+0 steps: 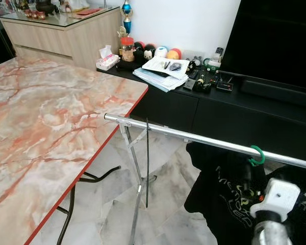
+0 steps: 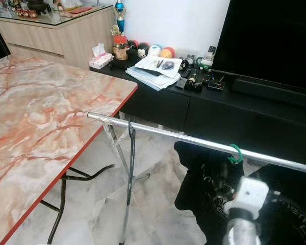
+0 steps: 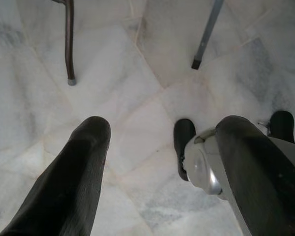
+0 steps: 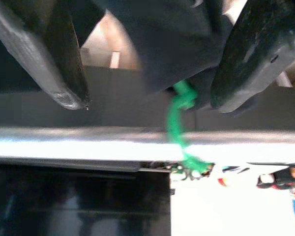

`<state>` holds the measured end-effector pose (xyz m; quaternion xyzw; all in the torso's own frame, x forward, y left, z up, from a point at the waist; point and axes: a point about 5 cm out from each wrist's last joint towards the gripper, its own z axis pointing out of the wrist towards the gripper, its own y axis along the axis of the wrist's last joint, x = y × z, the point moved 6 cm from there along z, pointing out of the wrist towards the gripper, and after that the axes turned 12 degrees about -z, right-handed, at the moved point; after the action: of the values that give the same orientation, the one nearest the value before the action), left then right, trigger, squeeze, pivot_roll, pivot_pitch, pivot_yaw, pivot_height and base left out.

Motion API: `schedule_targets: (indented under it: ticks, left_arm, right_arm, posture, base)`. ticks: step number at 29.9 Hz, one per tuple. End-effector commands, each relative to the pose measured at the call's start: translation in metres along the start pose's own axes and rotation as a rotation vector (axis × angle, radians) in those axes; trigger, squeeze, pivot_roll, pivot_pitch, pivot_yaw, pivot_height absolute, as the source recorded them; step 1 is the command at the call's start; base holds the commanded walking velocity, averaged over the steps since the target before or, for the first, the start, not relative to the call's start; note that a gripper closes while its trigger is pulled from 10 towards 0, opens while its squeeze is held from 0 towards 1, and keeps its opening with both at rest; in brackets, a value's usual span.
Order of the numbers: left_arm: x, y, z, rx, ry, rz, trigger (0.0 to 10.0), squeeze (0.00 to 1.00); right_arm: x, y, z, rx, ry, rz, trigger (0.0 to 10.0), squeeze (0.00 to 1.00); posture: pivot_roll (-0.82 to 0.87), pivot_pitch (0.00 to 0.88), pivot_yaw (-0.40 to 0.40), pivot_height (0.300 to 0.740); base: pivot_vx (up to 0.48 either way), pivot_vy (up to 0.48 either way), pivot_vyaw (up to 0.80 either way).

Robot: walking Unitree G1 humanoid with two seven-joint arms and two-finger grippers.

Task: Hang hanger

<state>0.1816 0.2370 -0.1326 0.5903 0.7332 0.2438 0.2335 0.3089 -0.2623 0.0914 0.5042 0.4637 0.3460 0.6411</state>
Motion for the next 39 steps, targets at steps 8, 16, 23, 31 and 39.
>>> schedule_targets:
  ticks: [8,16,23,31,39]
  left_arm:
    - [0.000,-0.017,-0.003,0.063,0.007,-0.018,10.0,0.00]
    - [0.001,-0.016,-0.002,0.064,0.008,-0.021,10.0,0.00]
    - [-0.004,-0.012,-0.001,0.050,-0.007,-0.013,10.0,0.00]
    - [-0.009,-0.008,0.001,0.036,-0.022,-0.010,10.0,0.00]
    - [-0.006,-0.007,0.000,0.031,-0.019,-0.013,10.0,0.00]
  right_arm:
    - [0.018,-0.032,0.014,0.187,0.297,-0.103,10.0,0.00]
    - [0.027,-0.043,0.014,0.244,0.424,-0.134,10.0,0.00]
    - [0.024,-0.030,0.032,0.208,0.401,-0.115,10.0,0.00]
    - [0.033,-0.023,0.043,0.200,0.352,0.005,10.0,0.00]
    - [0.049,-0.042,0.042,0.281,0.353,-0.015,0.0,0.00]
  posture:
    - [0.04,0.061,-0.004,0.740]
    - [0.05,0.051,0.001,0.740]
    - [0.05,0.042,0.004,0.740]
    - [0.05,0.045,0.006,0.740]
    - [0.07,0.064,0.005,0.740]
  base:
    - [0.000,0.000,0.00]
    - [0.000,0.000,0.00]
    - [0.000,0.000,0.00]
    - [0.000,0.000,0.00]
    - [0.000,0.000,0.00]
